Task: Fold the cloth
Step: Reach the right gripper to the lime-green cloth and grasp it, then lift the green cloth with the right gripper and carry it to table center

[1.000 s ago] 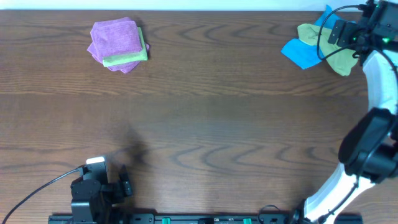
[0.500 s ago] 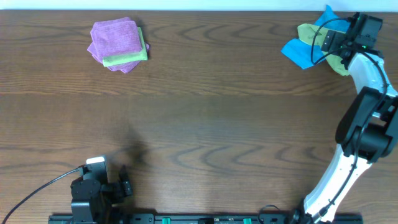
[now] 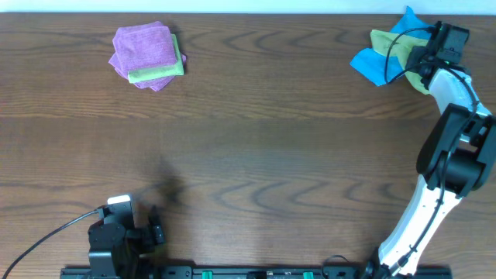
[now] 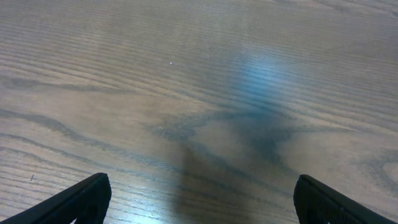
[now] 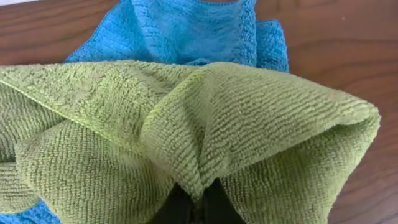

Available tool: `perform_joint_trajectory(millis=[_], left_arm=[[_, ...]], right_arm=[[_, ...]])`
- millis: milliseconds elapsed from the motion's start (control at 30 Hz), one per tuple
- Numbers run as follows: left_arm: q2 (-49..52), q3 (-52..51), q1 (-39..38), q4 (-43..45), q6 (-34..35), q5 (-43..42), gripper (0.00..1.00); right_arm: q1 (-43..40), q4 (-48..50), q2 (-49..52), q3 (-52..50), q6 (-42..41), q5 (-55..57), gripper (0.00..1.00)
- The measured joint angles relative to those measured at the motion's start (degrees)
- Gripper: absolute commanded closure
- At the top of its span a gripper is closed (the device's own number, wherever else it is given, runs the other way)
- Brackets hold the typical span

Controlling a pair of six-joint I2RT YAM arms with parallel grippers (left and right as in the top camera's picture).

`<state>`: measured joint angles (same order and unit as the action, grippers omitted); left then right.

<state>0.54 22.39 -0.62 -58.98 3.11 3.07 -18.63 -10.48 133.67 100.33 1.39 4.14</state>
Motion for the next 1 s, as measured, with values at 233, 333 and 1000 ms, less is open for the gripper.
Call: perform_joint_trajectory(millis=[233,333,1000], left_arm=[[0.0,0.0,0.0,0.0,0.0,0.0,0.05],[0.0,0.0,0.0,0.0,0.0,0.0,0.05],[0.0,0.0,0.0,0.0,0.0,0.0,0.05]], right_arm=[[0.7,-5.4,-3.4,0.0,3.1,0.9,0.99],[1.7,-9.9,-9.3,0.0,3.9,0.8,0.99],[20.3,-51.2,-43.1,0.4,8.2,-2.9,0.99]])
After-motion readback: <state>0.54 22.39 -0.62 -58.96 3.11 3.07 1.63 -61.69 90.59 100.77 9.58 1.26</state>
